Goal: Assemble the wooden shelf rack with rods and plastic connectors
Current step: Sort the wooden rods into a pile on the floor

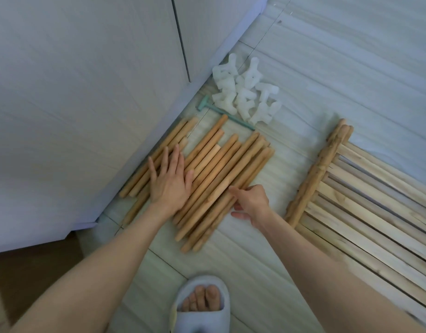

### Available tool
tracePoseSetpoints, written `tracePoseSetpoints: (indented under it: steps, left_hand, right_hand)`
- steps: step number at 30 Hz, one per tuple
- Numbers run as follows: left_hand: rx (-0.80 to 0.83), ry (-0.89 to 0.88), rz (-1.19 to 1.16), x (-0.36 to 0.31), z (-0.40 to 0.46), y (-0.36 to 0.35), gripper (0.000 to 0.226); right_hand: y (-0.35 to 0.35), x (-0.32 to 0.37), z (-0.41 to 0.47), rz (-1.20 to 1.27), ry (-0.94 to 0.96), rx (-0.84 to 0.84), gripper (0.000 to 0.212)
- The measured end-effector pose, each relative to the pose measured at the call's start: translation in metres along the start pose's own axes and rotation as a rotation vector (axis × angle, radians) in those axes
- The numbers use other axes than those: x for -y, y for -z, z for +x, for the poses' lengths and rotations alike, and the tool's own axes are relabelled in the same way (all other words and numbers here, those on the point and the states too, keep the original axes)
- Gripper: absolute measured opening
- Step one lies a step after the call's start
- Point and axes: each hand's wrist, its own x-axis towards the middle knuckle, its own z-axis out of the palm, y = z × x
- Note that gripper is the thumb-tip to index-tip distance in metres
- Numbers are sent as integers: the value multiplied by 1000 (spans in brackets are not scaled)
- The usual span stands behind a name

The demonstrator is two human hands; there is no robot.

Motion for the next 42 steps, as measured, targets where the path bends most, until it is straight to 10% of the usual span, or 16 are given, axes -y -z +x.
tracePoseSetpoints:
  steps: [15, 35, 42]
  left_hand:
    - [52, -321, -93, -50, 83, 32, 56]
    - [29, -52, -155, 4, 4, -6, 56]
    - [-52, -306, -111, -29, -14, -10, 51]
  right_hand:
    - [6, 0, 4, 8, 19, 37, 45]
    - [0, -2, 0, -40, 72, 82, 36]
    - [-4, -2, -4, -10, 112, 32, 36]
